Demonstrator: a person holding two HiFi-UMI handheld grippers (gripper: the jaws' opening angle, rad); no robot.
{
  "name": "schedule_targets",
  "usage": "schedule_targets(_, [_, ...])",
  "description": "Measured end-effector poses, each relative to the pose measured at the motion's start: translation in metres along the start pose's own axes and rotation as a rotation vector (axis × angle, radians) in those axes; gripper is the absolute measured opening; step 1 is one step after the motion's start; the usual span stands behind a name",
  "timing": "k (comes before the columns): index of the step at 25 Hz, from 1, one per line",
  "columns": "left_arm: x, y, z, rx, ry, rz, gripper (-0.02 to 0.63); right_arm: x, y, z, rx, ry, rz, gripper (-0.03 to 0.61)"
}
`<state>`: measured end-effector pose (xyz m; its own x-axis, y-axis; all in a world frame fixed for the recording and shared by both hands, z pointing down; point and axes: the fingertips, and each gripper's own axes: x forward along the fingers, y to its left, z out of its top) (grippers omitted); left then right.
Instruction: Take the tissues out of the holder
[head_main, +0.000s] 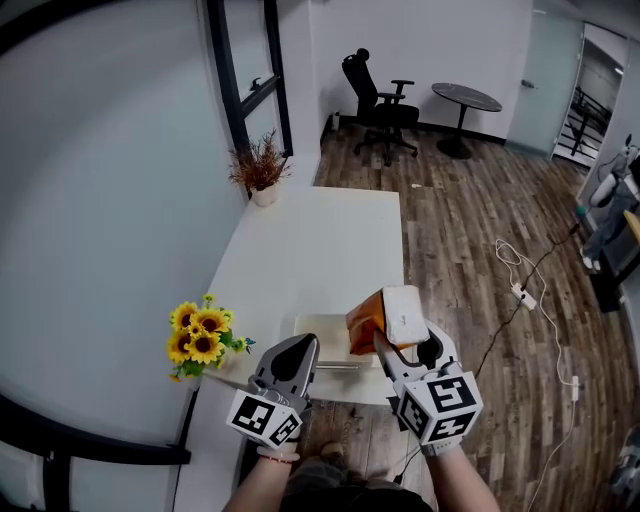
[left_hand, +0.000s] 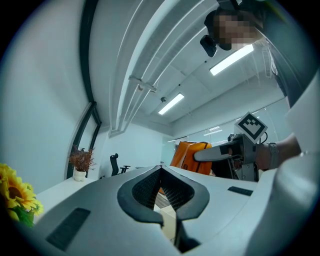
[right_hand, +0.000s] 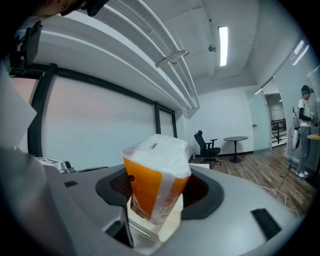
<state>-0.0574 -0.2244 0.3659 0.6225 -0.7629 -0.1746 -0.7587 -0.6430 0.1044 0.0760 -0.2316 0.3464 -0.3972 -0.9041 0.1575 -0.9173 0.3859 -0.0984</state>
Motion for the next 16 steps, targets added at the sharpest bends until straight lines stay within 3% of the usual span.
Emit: schedule_targets(16, [-0.003,0.009,-0.017,-0.023,0.041,0.006,0.008,0.004,-0.003,-0.008,0.005,0.013,0.002,0.265])
